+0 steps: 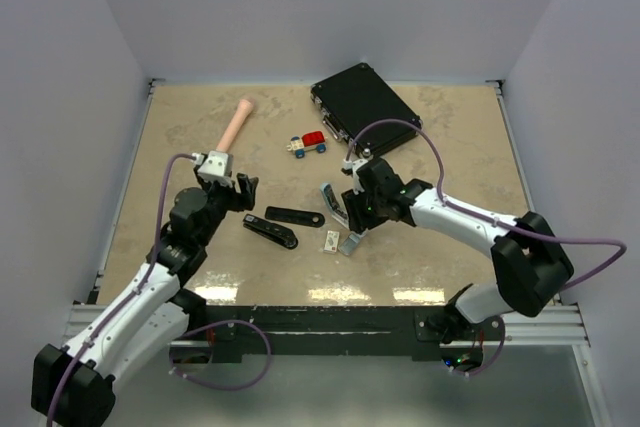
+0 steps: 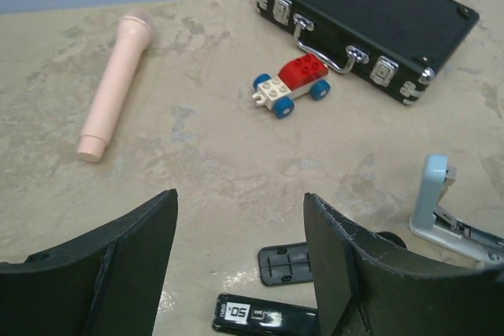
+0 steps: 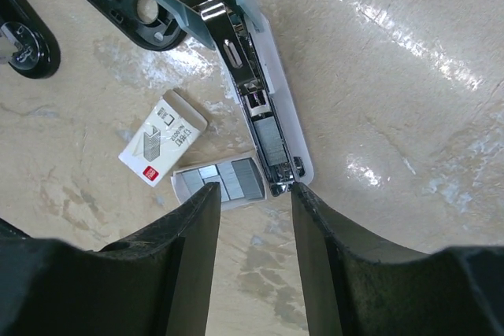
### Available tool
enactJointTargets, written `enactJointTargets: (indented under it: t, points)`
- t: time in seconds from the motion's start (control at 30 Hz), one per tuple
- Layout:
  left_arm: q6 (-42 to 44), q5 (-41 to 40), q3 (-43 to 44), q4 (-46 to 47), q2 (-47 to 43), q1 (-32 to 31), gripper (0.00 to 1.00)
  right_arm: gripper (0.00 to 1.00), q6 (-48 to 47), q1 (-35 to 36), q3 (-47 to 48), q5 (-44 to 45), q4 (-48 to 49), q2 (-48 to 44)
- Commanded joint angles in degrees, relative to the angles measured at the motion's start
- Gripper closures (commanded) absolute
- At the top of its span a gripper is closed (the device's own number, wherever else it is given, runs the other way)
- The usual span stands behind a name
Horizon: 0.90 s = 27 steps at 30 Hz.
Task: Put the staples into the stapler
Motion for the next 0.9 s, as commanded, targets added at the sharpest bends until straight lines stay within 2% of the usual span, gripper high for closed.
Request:
enactJointTargets:
  t: [0.0,0.33,0.87]
  points:
    - [-4.7,7.4,3.9,4.4,3.8,0.3,0.30,0.54,3.4,-0.2,-0.6,0.8,3.9,0.2]
    - [-9.7,17.1,6.6,8.0,14.4,0.2,0.29,0.55,3.4,-0.2,-0.2,2.2,5.7,4.0]
    - [-12.2,31.0,15.7,14.0,33.0,-1.0,0.28,0.64,5.7,2.2,-5.0,5.4,8.1,0.1]
